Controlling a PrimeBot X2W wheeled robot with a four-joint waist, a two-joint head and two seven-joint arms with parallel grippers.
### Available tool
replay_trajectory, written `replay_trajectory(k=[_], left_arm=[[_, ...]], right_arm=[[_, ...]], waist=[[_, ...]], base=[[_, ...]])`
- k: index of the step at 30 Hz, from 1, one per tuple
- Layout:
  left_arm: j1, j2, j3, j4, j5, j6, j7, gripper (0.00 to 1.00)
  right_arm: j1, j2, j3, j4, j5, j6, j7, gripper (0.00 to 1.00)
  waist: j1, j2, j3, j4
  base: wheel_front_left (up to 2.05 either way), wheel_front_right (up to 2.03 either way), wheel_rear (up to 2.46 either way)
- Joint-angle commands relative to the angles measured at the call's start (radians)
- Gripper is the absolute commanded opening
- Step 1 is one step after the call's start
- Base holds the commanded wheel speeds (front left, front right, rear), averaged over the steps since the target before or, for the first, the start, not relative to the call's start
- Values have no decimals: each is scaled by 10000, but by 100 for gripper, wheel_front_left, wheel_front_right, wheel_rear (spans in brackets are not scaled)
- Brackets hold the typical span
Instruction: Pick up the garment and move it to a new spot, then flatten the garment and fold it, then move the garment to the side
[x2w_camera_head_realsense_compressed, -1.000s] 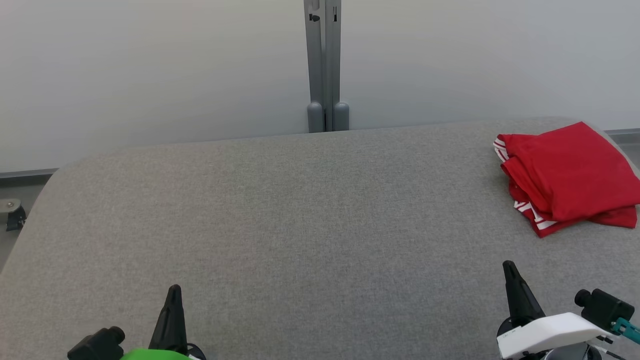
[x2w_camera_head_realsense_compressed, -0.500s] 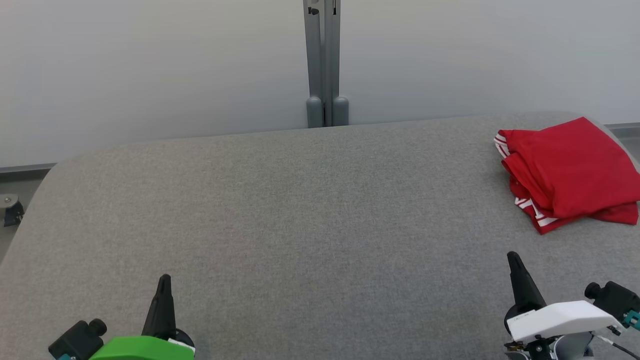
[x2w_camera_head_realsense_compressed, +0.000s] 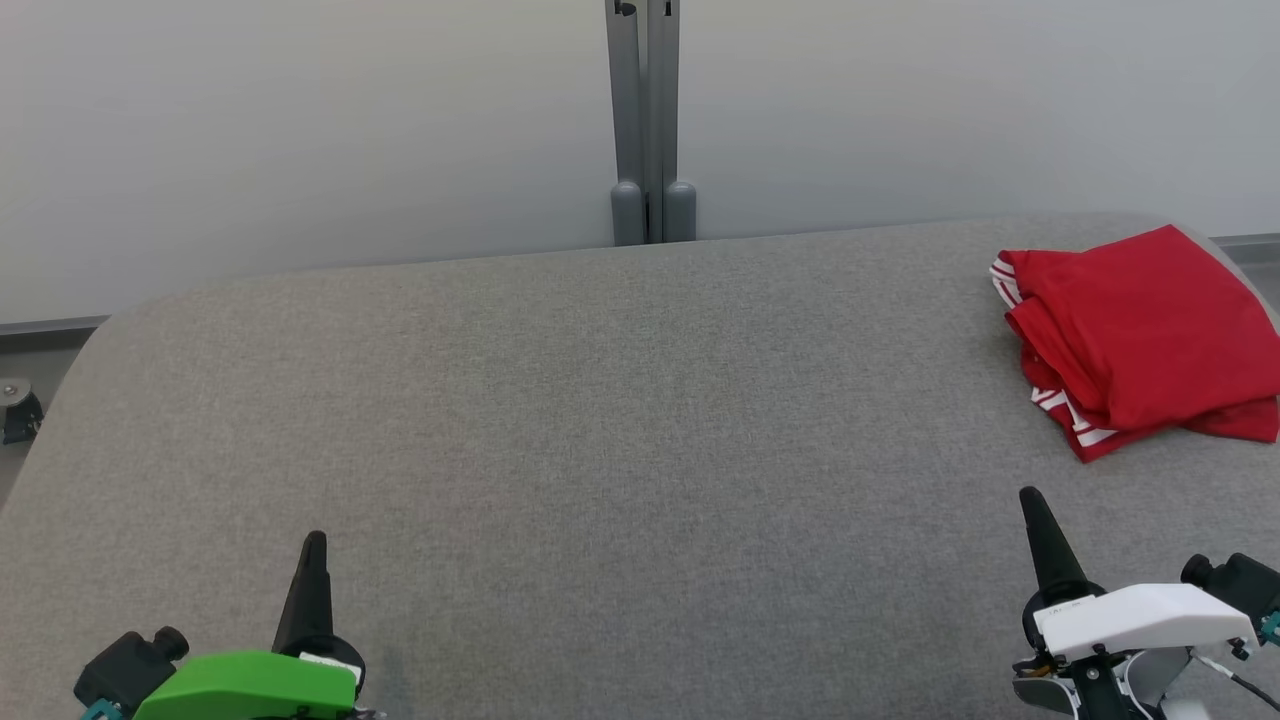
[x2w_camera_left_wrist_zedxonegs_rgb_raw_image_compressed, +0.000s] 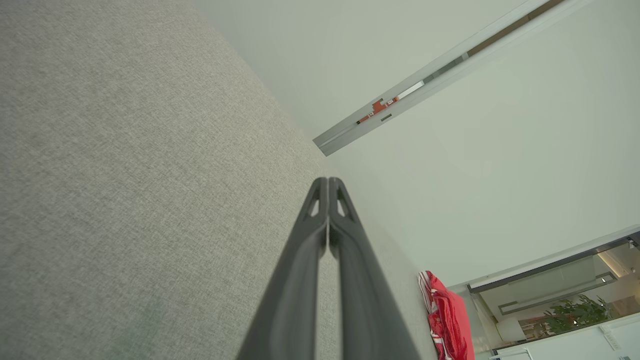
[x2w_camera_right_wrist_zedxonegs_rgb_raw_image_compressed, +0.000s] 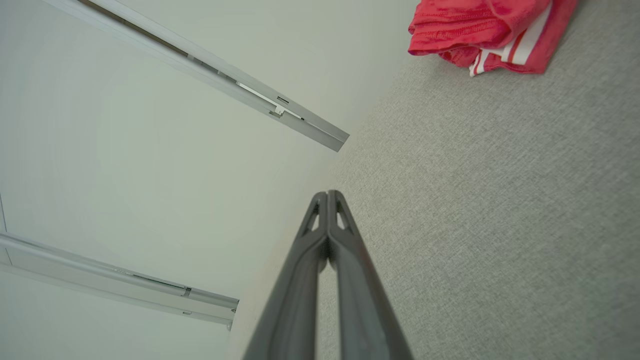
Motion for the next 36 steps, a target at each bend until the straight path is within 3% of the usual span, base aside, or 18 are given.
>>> replay_trajectory(k=[1,36], left_arm=[[-312,71,90,-68,-297,-83,69,0],[-1010,49,748,300,-3486,-368,950,0]], right_arm=[[-298,5,-68,-53,288,5,72,0],[-878,90,-539,178,3387,5,934,0]], waist=[[0,0,16,-2],[0,0,400,-34]], base=[[0,0,0],[0,0,0]])
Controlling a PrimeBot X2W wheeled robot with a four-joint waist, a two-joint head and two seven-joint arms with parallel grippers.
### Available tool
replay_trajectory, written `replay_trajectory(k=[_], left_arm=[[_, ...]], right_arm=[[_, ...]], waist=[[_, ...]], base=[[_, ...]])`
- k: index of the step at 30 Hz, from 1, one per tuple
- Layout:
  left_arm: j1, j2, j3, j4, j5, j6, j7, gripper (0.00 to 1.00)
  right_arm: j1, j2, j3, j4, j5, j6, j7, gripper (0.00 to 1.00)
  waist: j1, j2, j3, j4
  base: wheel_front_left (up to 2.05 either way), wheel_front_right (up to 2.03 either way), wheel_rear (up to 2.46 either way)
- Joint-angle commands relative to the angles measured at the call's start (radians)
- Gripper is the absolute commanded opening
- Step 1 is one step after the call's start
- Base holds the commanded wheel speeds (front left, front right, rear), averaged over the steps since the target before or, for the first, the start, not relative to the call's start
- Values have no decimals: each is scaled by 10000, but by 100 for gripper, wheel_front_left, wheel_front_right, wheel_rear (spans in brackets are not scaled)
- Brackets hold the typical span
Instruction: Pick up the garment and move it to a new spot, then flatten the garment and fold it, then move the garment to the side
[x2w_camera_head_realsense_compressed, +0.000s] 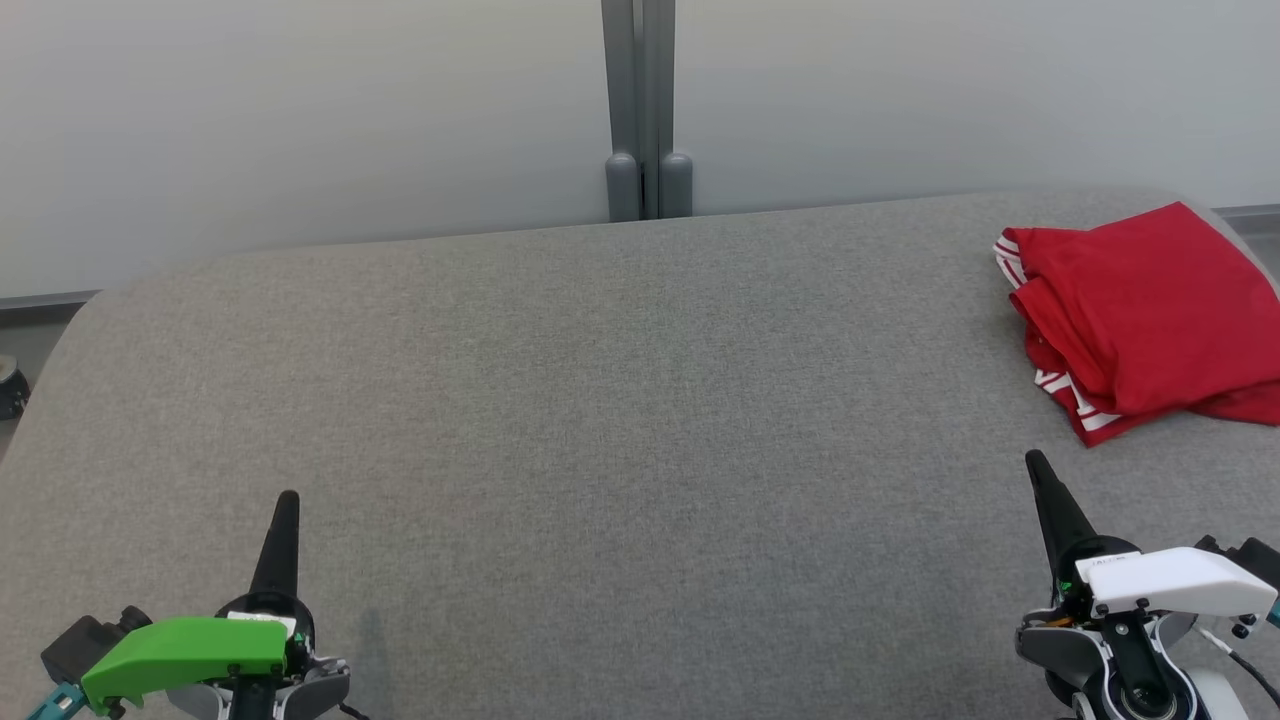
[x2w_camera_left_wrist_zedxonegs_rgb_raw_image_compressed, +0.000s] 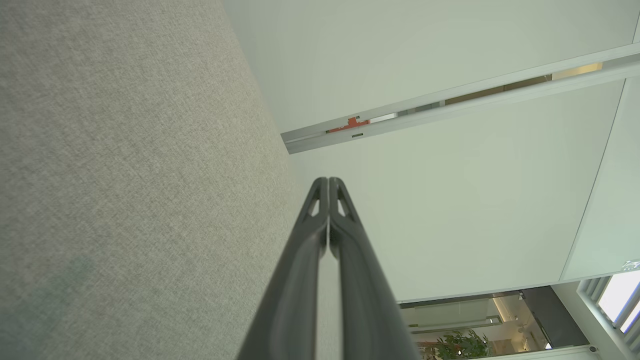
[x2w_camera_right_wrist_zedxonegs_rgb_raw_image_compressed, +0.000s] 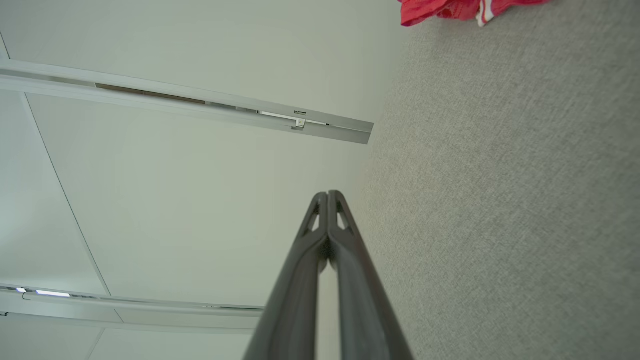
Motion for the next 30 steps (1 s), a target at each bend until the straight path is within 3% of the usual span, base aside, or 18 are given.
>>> replay_trajectory(k=[1,30], left_arm=[[-255,38,90,-18,-246,-85,72,0],[-716,-17,547,237,-2290,-274,679,0]], right_arm=[[-220,-4,-57,-6,223,7,58,0],[-575,58,-370,153,2249,7,637,0]], waist=[[0,0,19,-2],[0,0,347,-29]], base=[[0,0,0],[0,0,0]])
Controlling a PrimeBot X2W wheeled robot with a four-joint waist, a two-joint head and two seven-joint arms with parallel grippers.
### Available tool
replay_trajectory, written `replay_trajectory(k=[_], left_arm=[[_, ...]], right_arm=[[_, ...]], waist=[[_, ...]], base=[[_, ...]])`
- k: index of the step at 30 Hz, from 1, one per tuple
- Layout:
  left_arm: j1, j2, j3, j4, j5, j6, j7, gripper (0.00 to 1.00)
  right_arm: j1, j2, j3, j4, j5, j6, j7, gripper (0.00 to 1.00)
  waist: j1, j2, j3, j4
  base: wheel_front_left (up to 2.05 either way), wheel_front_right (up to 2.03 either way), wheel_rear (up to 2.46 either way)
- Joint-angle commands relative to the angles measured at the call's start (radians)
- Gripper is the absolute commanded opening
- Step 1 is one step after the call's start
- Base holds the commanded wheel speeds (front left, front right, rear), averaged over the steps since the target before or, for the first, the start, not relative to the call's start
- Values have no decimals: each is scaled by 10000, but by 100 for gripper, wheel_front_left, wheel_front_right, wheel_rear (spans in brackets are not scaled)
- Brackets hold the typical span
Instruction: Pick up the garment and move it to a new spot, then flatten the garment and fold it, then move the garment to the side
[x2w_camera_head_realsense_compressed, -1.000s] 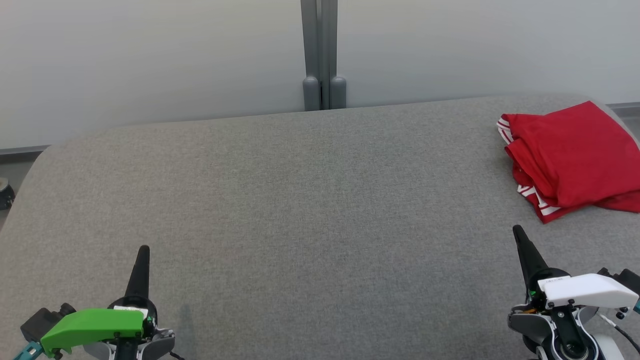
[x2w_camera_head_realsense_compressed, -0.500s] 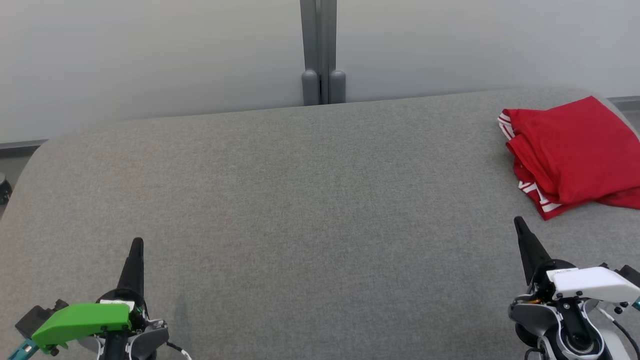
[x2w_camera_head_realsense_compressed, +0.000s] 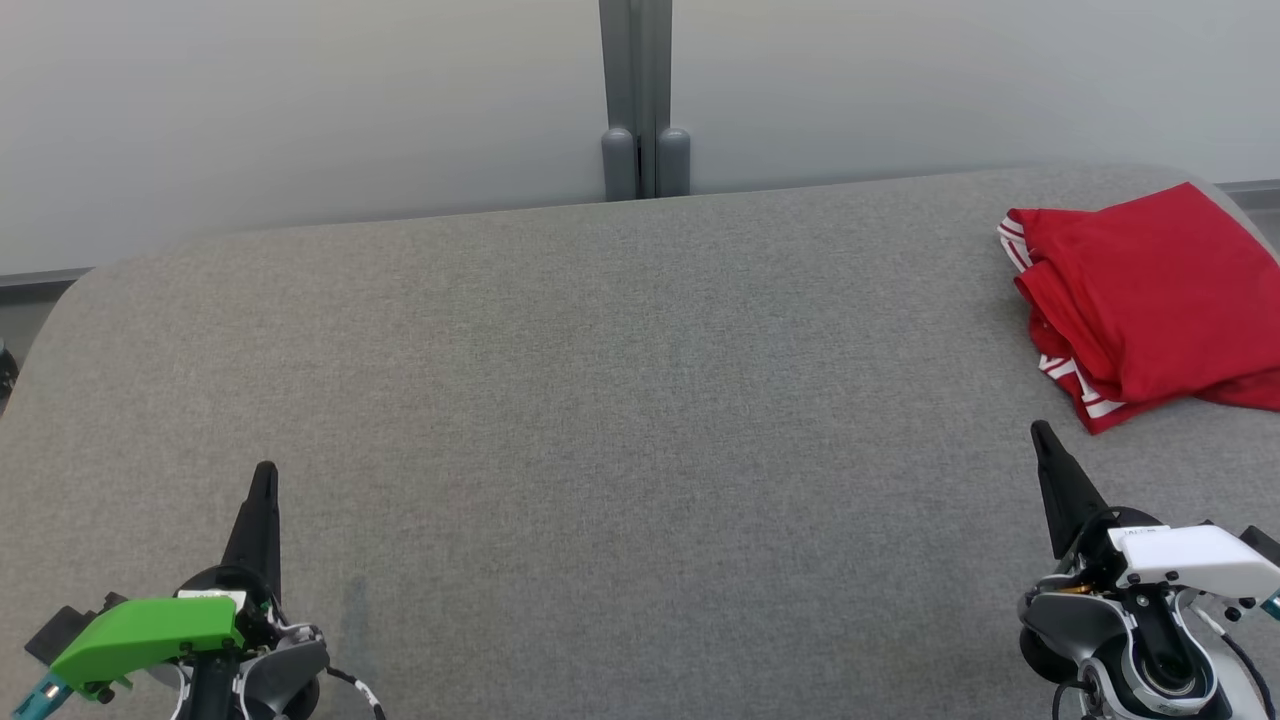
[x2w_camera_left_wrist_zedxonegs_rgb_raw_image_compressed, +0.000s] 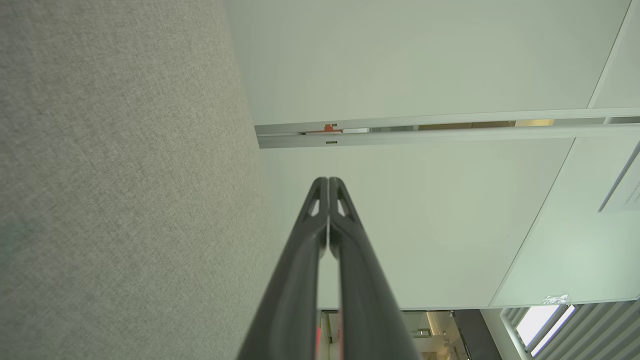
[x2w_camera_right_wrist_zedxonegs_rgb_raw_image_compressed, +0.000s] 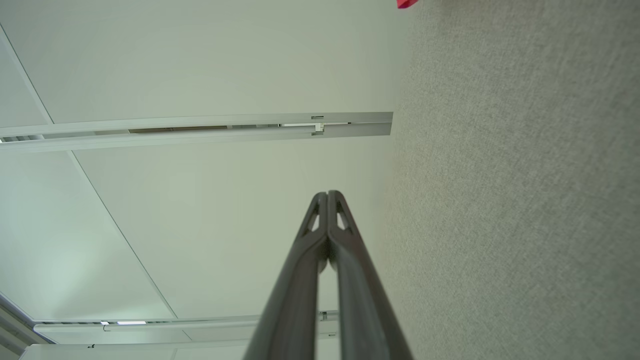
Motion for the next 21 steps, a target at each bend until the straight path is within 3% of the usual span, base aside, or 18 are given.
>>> replay_trajectory(k=[1,21], left_arm=[[-207,-3,40,15,-108,-75,37,0],[-178,-49,102,18,-20,-64,92,0]], right_arm=[[-98,-7,-32,26,121,7,65,0],[-92,4,-43,23,92,7,58,0]], waist=[[0,-1,9,-1],[0,-1,9,-1]], base=[[0,0,0],[0,0,0]])
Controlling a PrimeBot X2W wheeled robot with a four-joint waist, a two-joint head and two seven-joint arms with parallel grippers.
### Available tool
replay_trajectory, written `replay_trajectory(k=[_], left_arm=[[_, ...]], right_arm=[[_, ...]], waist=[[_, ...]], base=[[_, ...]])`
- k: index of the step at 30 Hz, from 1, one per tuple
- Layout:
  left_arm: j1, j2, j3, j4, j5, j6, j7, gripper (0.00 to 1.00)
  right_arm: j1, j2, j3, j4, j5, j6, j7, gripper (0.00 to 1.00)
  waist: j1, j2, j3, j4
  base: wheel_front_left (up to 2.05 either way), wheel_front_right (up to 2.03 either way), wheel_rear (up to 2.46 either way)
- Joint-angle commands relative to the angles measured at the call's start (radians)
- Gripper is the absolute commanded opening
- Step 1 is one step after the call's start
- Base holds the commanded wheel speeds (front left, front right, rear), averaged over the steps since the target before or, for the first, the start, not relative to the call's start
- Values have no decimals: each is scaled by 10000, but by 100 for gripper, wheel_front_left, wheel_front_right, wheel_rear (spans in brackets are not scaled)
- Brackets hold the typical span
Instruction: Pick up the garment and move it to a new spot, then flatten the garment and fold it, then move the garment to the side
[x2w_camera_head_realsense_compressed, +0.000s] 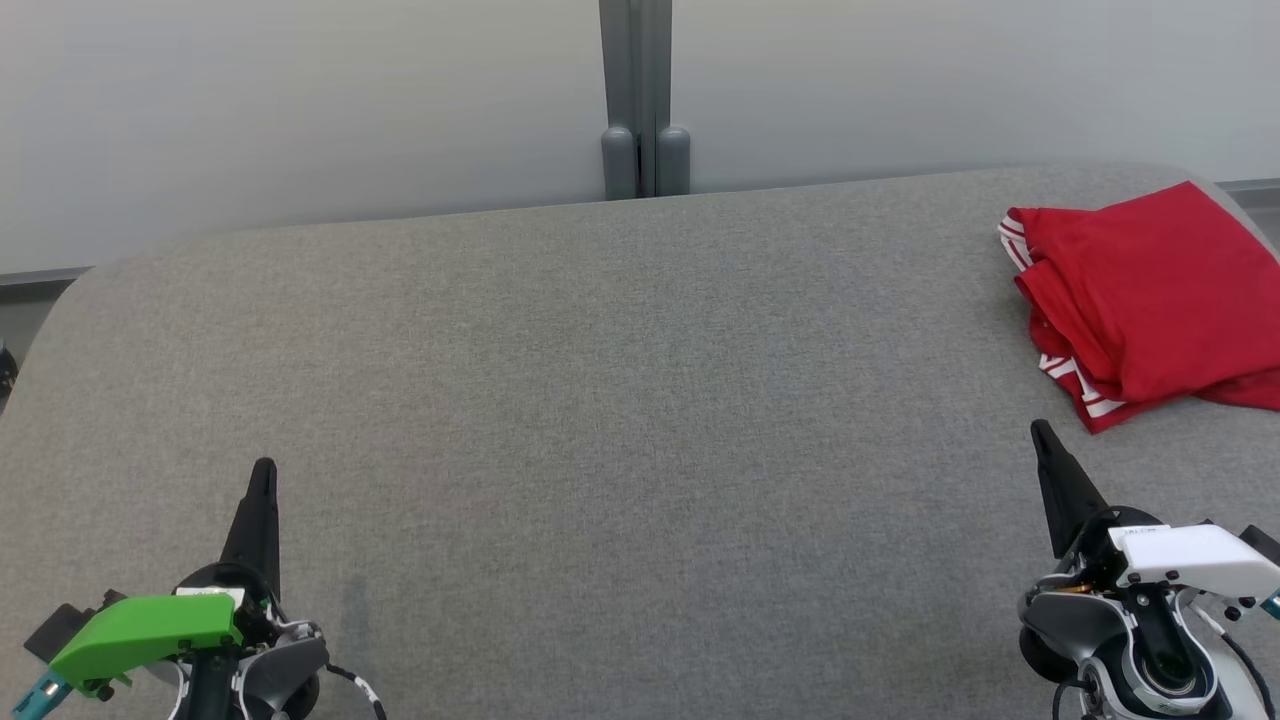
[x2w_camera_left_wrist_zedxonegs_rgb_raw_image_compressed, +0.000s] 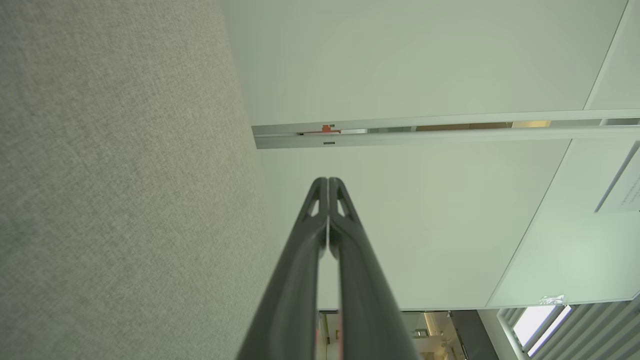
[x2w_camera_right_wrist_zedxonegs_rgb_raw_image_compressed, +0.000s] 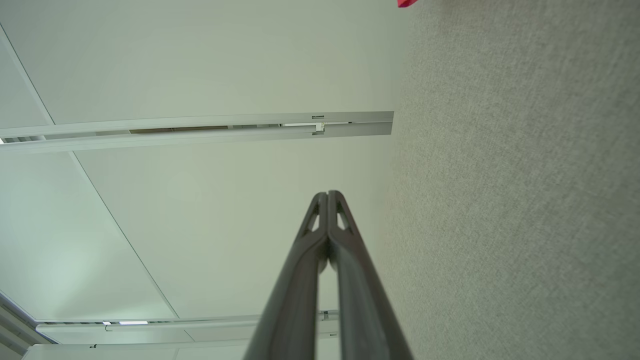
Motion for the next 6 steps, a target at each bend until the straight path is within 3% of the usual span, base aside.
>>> replay_trajectory(k=[1,6], left_arm=[[-113,-10,34,6,9,-51,46,0],[-115,-15,47,6,20,-51,40,0]], right_arm=[[-57,-5,-19,17,32,7,17,0],[-58,-4,-22,18,28,7,21,0]], waist=[[0,0,0,0],[0,0,0,0]], base=[[0,0,0],[0,0,0]])
